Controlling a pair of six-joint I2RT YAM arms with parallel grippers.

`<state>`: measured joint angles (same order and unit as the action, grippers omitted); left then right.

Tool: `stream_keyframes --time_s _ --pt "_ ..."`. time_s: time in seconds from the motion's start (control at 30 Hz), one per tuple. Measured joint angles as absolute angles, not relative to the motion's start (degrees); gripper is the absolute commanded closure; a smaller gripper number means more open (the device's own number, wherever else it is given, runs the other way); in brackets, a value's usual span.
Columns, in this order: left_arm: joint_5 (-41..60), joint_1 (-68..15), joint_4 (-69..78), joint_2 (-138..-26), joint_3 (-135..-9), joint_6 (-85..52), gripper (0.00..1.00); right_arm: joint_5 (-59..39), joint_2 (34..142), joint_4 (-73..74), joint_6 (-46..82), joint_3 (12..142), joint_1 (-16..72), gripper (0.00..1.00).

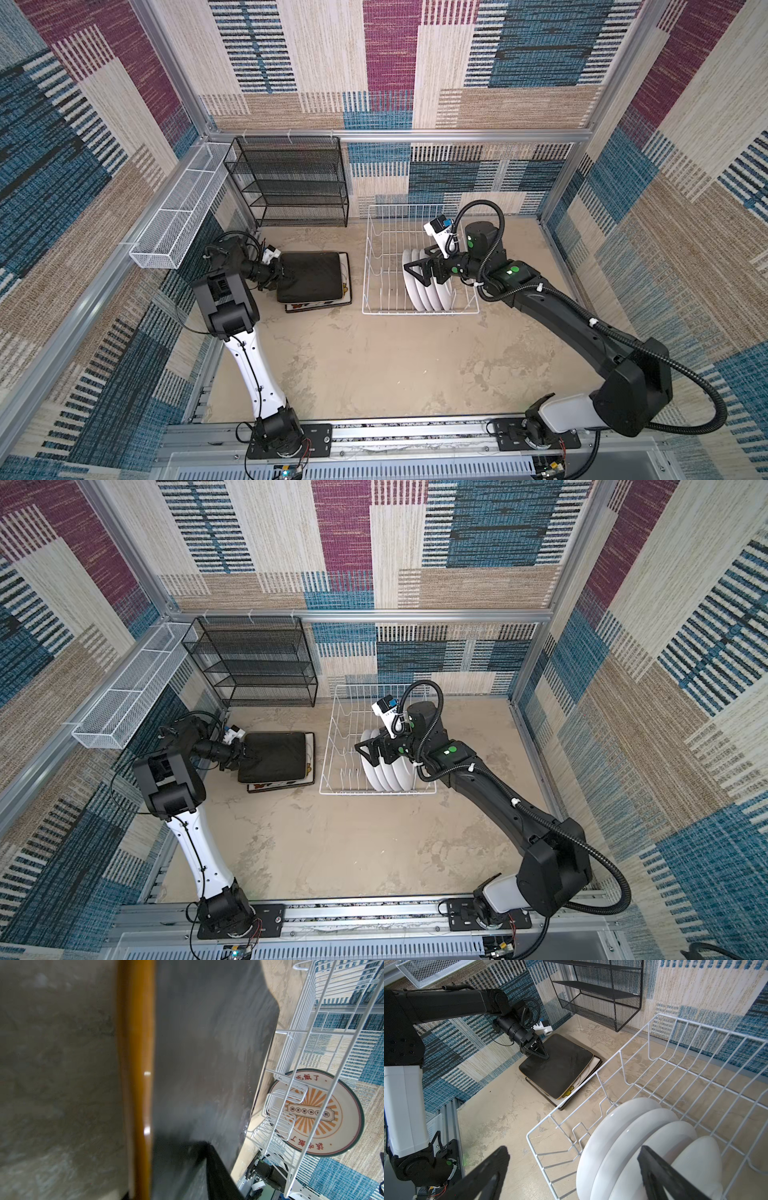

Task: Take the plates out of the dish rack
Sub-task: 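Lower the dark plate flat onto the floral plates with the left gripper, then open the left gripper and release the dark plate on the stack, then reach the left gripper to the patterned plates in the rack while the right waits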

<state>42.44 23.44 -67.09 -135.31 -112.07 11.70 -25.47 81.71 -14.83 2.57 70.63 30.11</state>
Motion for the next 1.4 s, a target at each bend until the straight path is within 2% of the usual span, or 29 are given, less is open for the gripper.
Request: stream_keyframes --time_s 0.27,0.7,0.97,1.1,1.4 --pt "41.32 23.46 -67.53 -135.39 -113.06 10.11 0.54 -25.34 81.56 -14.83 2.76 70.46 30.11 0.01" --pt "40.12 23.38 -67.72 -134.65 -113.14 8.67 0.49 -24.91 81.28 -14.81 2.79 69.69 30.15 0.01" --pt "30.35 23.29 -66.17 -133.01 -112.97 6.94 0.40 -23.51 79.31 -14.74 2.76 68.31 30.15 0.01" --pt "28.27 21.74 -65.41 -129.69 -112.92 6.20 0.35 -23.38 78.26 -14.72 2.76 67.48 30.15 0.01" --pt "25.65 16.23 -65.23 -119.04 -109.91 5.17 0.34 -21.12 74.81 -13.93 2.72 65.01 30.13 0.01"
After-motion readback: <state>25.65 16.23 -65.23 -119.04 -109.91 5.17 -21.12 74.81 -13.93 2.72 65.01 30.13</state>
